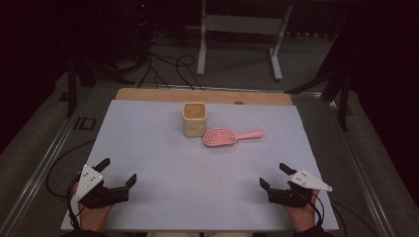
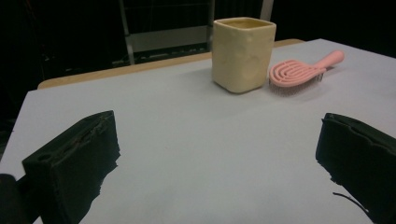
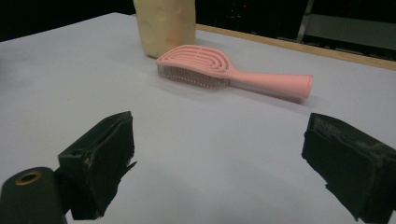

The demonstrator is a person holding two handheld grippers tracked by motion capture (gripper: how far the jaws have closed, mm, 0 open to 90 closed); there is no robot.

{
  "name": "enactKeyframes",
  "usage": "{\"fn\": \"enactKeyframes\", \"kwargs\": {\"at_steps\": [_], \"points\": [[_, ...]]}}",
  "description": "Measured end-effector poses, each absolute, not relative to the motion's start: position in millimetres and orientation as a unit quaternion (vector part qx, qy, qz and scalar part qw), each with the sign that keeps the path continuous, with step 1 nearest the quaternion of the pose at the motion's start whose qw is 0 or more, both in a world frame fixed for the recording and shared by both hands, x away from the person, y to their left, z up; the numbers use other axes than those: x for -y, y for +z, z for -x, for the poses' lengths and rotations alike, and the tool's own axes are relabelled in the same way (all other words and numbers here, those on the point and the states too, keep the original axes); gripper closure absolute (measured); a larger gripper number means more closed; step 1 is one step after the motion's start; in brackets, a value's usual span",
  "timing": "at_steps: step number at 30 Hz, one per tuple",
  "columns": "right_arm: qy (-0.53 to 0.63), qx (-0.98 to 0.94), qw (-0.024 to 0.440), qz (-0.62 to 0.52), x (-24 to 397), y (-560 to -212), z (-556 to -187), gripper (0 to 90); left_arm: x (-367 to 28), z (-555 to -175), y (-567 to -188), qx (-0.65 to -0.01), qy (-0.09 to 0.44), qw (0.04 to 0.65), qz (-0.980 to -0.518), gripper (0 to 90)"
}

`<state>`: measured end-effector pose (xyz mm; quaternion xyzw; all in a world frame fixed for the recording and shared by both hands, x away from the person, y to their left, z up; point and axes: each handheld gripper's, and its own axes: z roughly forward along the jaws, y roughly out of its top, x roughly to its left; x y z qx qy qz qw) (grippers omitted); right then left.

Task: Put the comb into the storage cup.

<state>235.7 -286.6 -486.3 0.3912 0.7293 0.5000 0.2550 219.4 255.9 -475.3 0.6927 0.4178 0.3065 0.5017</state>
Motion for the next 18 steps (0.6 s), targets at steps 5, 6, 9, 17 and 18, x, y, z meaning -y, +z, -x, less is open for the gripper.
{"fn": "enactKeyframes", "kwargs": {"at_steps": [5, 6, 9, 17, 18], "points": [[0.501, -0.729, 0.252, -0.393, 285.0, -487.3, -237.8, 9.1, -251.7, -222.0, -480.6, -0.416, 0.305, 0.488, -0.704, 0.2], [0.502, -0.729, 0.251, -0.393, 284.5, -487.4, -238.3, 9.1, -250.0, -222.5, -482.0, -0.415, 0.305, 0.484, -0.708, 0.2], [0.501, -0.730, 0.251, -0.391, 282.8, -487.8, -238.9, 9.1, -248.1, -222.2, -482.4, -0.413, 0.308, 0.481, -0.710, 0.2], [0.510, -0.723, 0.245, -0.396, 282.3, -485.8, -241.1, 9.1, -248.8, -222.9, -485.0, -0.418, 0.308, 0.482, -0.706, 0.2], [0.514, -0.720, 0.239, -0.400, 282.1, -483.6, -242.2, 9.1, -248.5, -222.9, -485.5, -0.420, 0.307, 0.483, -0.704, 0.2]]}}
